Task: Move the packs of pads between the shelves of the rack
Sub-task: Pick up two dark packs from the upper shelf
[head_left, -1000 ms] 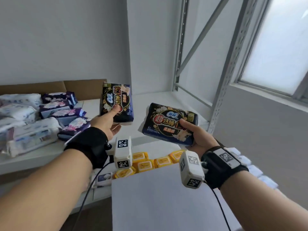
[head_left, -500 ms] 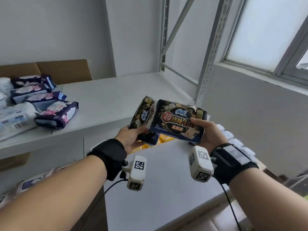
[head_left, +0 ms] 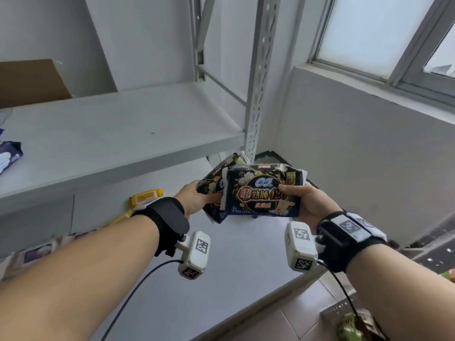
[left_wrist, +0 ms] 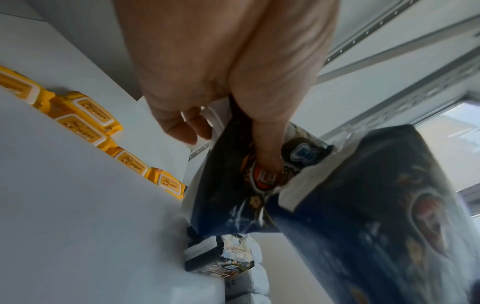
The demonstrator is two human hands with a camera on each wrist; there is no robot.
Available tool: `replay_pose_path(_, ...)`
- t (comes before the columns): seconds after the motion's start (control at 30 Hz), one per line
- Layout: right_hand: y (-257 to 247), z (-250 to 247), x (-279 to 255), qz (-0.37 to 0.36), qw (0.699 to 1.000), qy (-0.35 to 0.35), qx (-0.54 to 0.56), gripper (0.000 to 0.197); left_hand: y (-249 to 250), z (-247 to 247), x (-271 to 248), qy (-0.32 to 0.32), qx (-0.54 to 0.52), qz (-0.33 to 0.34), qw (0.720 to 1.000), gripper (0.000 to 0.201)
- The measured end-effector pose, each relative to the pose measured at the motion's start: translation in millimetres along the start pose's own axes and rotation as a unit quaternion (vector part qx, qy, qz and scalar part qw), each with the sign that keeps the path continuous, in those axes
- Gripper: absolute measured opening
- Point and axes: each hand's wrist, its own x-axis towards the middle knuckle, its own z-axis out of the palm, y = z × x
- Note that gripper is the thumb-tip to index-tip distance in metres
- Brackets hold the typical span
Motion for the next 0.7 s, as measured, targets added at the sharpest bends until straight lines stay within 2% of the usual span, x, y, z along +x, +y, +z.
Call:
replay_pose_path(0.1, -9.0, -52.0, 32.4, 0.021, 0.997, -0.005, -0.077, 0.028, 1.5, 43.6, 34.5, -0.031, 0.044, -0.027, 0.998, 0.035)
replay_pose_path(0.23, -2.2, -105.7, 81.1, 0.053, 0.974, -0.024, -0.217, 0.036, -7.4, 96.7, 78.5, -0.034, 0.093, -0.090, 0.991, 0.070)
replay_pose_path(0.37, 25.0, -139.2, 122.9, 0.075, 0.952, -0.027, -0.294, 0.049, -31.6, 136.0, 110.3, -0.002, 0.171, -0.118, 0.978, 0.058)
replay_pose_path(0.5, 48.2, -160.4, 152.2, 0.092, 0.922, -0.012, -0.375, 0.048, -52.5, 166.3, 130.9, 0.008, 0.230, -0.141, 0.963, 0.053)
replay_pose_path(0.6, 59.7, -170.1, 168.3, 0.105, 0.908, -0.010, -0.405, 0.048, -62.8, 181.3, 142.1, 0.015, 0.239, -0.162, 0.957, 0.051)
replay_pose_path(0.7, 67.5, -177.7, 179.4, 0.114, 0.897, -0.007, -0.427, 0.052, -69.2, 190.6, 152.9, 0.009, 0.207, -0.187, 0.960, 0.058)
